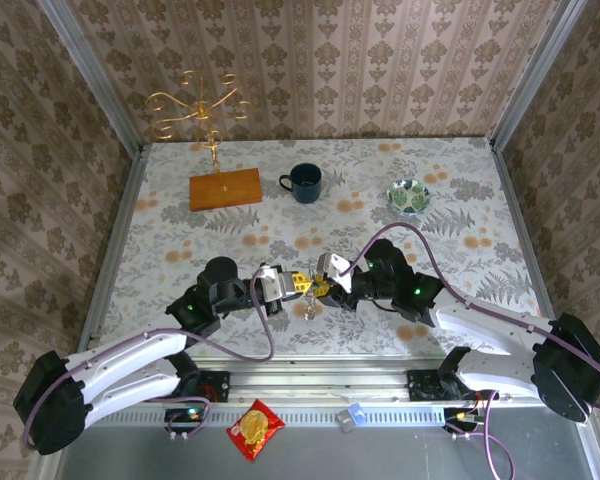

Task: Put the keys on the keyring

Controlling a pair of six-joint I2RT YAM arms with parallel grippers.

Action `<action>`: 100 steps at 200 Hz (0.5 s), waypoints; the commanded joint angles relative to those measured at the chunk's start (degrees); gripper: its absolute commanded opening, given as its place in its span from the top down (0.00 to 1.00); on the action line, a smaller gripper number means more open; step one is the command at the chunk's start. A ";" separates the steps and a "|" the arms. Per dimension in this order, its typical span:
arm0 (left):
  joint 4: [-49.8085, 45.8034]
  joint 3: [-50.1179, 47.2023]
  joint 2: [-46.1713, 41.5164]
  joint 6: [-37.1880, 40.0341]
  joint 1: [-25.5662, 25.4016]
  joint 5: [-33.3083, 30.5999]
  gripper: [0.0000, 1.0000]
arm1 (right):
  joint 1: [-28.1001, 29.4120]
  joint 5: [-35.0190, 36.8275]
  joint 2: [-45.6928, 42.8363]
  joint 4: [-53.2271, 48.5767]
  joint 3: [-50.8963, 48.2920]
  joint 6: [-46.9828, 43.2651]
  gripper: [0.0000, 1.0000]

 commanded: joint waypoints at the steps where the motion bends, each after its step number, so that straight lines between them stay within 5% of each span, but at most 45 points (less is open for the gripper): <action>1: 2.44 -0.01 -1.16 -0.97 0.25 0.38 1.00 | 0.37 1.96 -1.62 0.97 -0.51 -1.44 0.84; 51: 1.02 -0.02 -1.41 -0.43 0.21 -0.46 1.00 | 0.37 2.92 -4.26 -3.01 1.69 -3.34 0.97; 100: -2.13 0.18 -1.34 0.68 0.21 -2.25 1.00 | 0.38 3.97 -7.93 -7.33 4.29 -5.09 0.98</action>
